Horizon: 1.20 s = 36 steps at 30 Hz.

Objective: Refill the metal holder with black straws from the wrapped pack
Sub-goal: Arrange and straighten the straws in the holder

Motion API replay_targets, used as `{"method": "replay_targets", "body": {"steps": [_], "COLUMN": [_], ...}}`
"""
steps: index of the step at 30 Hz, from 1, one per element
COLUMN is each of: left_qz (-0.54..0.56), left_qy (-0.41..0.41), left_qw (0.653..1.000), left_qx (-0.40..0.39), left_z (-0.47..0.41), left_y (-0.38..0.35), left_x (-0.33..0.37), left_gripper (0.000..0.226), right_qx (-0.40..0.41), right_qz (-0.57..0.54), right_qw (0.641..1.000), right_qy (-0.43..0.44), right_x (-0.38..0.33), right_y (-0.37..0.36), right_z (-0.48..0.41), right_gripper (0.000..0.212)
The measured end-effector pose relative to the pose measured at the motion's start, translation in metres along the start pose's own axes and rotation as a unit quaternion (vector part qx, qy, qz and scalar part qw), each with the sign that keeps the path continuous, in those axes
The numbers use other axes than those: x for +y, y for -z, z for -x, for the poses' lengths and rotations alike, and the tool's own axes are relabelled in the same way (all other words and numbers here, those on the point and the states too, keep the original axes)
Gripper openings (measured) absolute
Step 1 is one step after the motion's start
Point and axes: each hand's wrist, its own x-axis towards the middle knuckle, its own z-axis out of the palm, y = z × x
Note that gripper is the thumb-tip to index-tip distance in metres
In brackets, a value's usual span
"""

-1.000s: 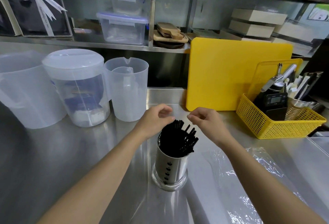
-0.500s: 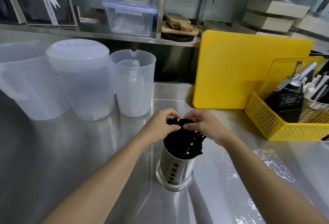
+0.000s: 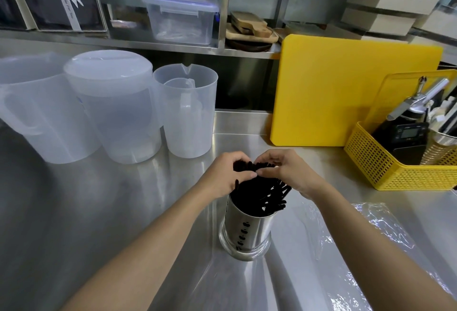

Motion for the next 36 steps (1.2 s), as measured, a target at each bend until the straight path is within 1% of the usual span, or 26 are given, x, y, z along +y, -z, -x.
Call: {"method": "replay_targets", "body": {"steps": [2,6,9,11,15,18,21,23,26,30,33,36], "left_qz": [0.000,0.014,0.019,0.017,0.031,0.057,0.093,0.138,0.199,0.273,0.288,0.299], "left_qy": [0.004,0.018,0.024,0.021,0.023,0.020,0.020,0.029,0.034,0.022,-0.005,-0.035], "left_qw": [1.000,0.999,0.999,0.999,0.998,0.996,0.992,0.985,0.973,0.955,0.949,0.941], "left_qx": [0.012,0.028,0.033,0.033,0.047,0.062,0.082,0.097,0.112,0.110,0.125,0.152], "left_z": [0.000,0.002,0.003,0.004,0.004,0.004,0.003,0.003,0.002,0.001,-0.002,-0.002], "left_y": [-0.001,-0.001,0.000,0.000,0.000,0.000,0.003,0.005,0.011,0.022,0.036,0.045], "left_x": [0.001,0.005,0.009,0.012,0.012,0.012,0.014,0.018,0.027,0.044,0.061,0.079], "left_gripper": [0.009,0.014,0.005,0.008,0.007,0.003,0.007,0.008,0.007,0.008,0.010,0.012], "right_qx": [0.003,0.002,0.001,-0.001,-0.005,0.001,0.018,0.037,0.037,0.028,0.011,0.021], "right_qz": [-0.006,-0.004,-0.002,-0.004,-0.015,-0.016,-0.014,0.004,0.023,0.007,-0.010,-0.031], "right_qw": [1.000,1.000,1.000,1.000,1.000,1.000,0.999,0.999,0.997,0.996,0.994,0.992], "right_qy": [-0.001,-0.003,-0.003,-0.001,0.004,0.018,0.029,0.034,0.058,0.081,0.105,0.121], "right_x": [0.001,0.001,0.000,0.000,-0.001,-0.001,-0.002,-0.004,-0.010,-0.023,-0.033,-0.040], "right_y": [0.000,0.001,0.001,0.001,0.001,0.000,0.000,0.001,0.000,-0.003,-0.004,-0.005], "right_z": [0.000,0.002,0.004,0.005,0.006,0.006,0.005,0.005,0.006,0.009,0.012,0.014], "right_gripper": [0.012,0.010,0.010,0.011,0.012,0.018,0.025,0.031,0.025,0.015,0.009,0.008]}}
